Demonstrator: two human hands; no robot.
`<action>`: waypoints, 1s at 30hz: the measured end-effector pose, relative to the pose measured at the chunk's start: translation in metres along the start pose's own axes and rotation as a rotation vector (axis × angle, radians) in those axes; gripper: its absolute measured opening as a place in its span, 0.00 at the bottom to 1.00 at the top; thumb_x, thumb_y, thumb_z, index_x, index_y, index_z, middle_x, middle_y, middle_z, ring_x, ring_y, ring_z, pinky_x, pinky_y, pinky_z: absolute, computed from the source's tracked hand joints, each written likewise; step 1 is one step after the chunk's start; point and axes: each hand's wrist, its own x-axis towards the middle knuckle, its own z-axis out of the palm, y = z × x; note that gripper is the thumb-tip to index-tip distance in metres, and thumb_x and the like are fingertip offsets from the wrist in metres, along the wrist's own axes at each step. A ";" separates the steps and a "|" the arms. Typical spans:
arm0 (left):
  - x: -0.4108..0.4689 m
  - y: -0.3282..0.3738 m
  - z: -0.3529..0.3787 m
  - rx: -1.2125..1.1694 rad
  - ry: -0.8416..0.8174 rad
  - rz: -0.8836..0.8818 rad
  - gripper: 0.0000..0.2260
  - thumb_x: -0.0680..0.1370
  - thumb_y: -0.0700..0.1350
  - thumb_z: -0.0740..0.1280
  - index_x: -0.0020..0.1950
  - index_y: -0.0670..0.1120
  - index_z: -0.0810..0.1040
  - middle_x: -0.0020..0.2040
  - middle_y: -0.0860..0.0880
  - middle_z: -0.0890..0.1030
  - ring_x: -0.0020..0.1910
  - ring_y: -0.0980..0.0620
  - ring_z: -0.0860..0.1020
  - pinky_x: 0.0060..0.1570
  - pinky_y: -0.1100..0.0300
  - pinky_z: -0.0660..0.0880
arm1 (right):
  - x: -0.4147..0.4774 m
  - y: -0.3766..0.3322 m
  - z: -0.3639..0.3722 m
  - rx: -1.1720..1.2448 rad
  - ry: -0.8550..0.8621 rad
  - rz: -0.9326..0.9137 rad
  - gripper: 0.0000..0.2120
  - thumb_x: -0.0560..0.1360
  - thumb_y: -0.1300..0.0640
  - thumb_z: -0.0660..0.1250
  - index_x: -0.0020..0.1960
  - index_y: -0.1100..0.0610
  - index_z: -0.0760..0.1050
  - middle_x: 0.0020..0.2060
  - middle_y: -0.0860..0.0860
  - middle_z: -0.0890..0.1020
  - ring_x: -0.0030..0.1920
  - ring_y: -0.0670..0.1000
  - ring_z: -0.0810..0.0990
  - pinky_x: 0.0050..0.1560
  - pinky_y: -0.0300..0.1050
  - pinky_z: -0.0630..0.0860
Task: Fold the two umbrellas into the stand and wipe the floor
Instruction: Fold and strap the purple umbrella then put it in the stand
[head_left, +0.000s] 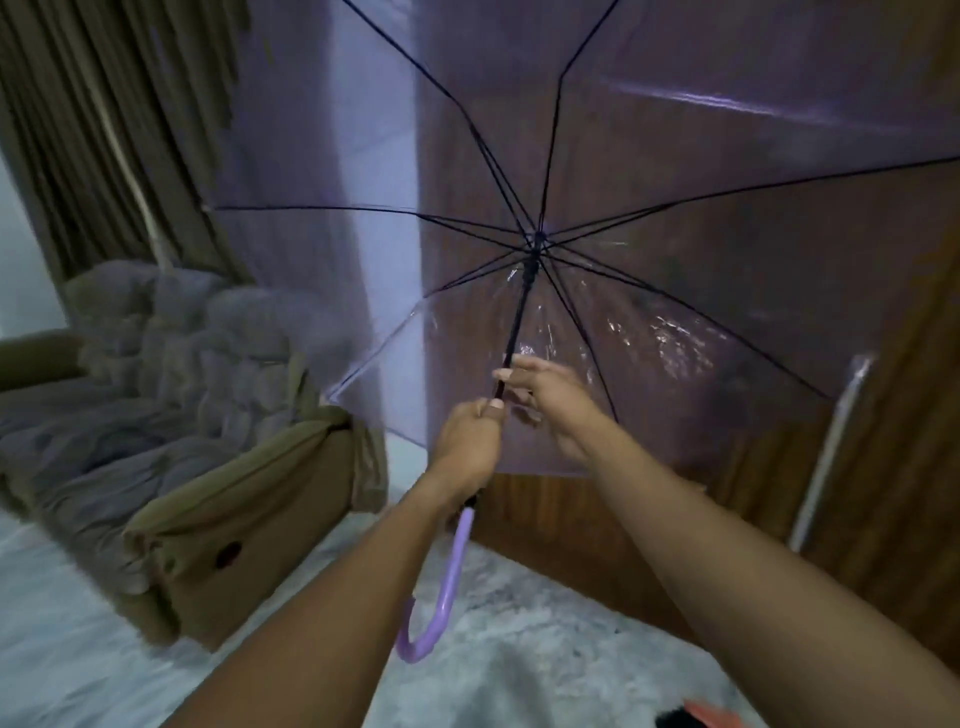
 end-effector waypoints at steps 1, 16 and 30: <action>-0.004 0.024 0.028 -0.010 -0.028 0.039 0.17 0.83 0.48 0.57 0.39 0.41 0.73 0.32 0.45 0.72 0.37 0.44 0.72 0.38 0.52 0.68 | -0.009 -0.013 -0.034 0.009 0.052 -0.031 0.14 0.76 0.62 0.71 0.60 0.54 0.77 0.46 0.51 0.85 0.38 0.46 0.80 0.42 0.44 0.71; -0.146 0.272 0.403 -0.040 -0.578 0.319 0.19 0.83 0.46 0.59 0.32 0.43 0.69 0.51 0.34 0.81 0.53 0.36 0.78 0.43 0.51 0.68 | -0.189 -0.078 -0.498 -0.036 0.801 -0.170 0.05 0.74 0.63 0.72 0.49 0.58 0.83 0.39 0.57 0.80 0.22 0.46 0.69 0.30 0.43 0.63; -0.122 0.328 0.545 0.072 -0.991 0.415 0.14 0.81 0.43 0.58 0.49 0.35 0.80 0.44 0.31 0.81 0.37 0.39 0.75 0.40 0.52 0.69 | -0.206 -0.053 -0.639 -0.020 1.051 -0.018 0.09 0.80 0.60 0.66 0.43 0.57 0.81 0.23 0.47 0.75 0.22 0.45 0.69 0.31 0.41 0.62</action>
